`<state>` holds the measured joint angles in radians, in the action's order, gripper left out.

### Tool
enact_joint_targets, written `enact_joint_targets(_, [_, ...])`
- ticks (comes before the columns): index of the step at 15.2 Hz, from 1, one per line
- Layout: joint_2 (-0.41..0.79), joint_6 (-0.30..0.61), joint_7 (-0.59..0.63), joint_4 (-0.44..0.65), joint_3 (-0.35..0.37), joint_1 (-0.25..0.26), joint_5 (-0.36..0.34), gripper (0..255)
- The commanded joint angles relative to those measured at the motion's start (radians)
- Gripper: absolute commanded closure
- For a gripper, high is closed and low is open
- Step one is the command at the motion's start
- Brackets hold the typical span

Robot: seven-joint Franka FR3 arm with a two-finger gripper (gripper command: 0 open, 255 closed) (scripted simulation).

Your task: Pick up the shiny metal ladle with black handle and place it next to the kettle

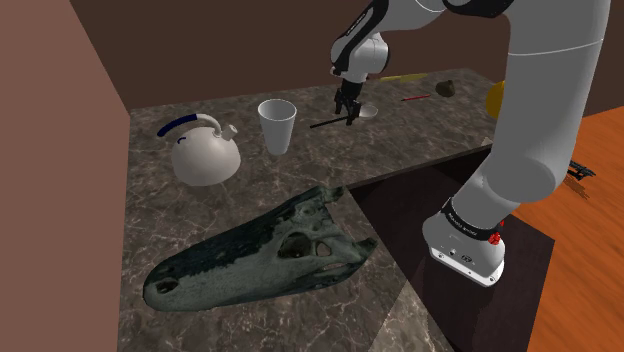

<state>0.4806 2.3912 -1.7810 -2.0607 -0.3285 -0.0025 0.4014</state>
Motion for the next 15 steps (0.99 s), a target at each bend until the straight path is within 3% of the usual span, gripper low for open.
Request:
enact_joint_targets(1, [0.0,0.0,0.0,0.0,0.0,0.0,0.0,255])
enact_joint_targets(10, [0.0,0.0,0.0,0.0,0.0,0.0,0.0,255])
enact_joint_targets(15, [-0.054,-0.046,0.025,-0.003,-0.02,0.014,-0.032,255])
